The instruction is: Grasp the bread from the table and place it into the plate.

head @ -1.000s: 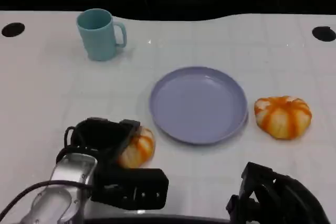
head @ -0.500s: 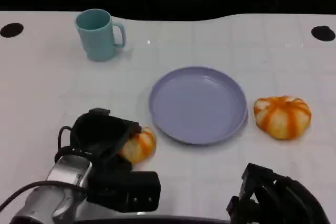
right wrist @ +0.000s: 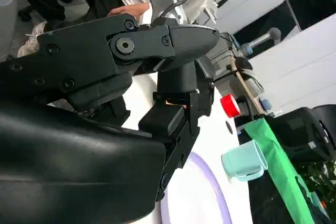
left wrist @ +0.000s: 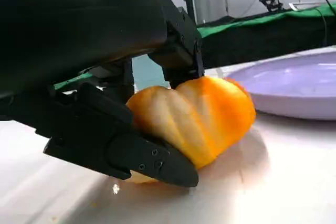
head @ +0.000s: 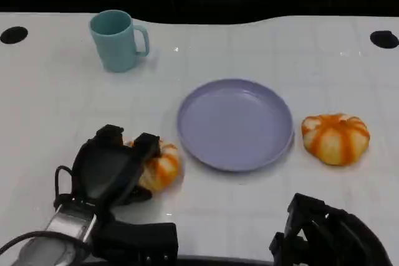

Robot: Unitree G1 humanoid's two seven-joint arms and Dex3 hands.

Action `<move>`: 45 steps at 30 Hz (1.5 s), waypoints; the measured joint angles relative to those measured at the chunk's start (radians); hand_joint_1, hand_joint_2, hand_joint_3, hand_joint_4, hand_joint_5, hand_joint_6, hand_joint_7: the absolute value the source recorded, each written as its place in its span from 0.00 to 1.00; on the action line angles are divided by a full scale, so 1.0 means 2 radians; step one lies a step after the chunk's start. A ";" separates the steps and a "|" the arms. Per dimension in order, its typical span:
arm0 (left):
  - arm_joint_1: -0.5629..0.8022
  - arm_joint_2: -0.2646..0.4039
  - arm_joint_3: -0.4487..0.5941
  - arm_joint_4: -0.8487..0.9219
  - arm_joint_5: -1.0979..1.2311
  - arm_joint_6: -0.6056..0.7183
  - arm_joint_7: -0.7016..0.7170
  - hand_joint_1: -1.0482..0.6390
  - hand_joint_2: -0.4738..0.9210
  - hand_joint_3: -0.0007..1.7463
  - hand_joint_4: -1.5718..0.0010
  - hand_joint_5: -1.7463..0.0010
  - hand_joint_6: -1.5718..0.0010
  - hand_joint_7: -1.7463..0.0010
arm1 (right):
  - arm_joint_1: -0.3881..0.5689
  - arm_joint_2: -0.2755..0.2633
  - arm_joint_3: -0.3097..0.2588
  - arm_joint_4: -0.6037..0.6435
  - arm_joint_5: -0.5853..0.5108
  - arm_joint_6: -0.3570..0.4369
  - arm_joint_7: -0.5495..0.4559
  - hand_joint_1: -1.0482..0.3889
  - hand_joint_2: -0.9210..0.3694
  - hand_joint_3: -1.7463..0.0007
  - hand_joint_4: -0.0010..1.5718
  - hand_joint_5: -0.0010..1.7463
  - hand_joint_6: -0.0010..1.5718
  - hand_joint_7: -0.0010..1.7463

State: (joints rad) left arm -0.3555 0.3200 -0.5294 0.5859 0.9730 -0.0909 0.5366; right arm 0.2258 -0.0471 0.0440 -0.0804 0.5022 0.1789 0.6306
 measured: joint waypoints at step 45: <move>-0.205 -0.122 -0.007 0.127 -0.067 -0.061 -0.063 0.49 0.78 0.37 0.42 0.00 0.54 0.06 | -0.017 0.000 0.007 0.029 -0.011 -0.003 -0.004 0.22 0.00 0.88 0.54 0.92 0.48 0.78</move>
State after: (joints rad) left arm -0.7649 0.0761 -0.5437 0.8394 0.8395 -0.2130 0.4098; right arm 0.1911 -0.0463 0.0577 -0.0215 0.4806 0.1721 0.6225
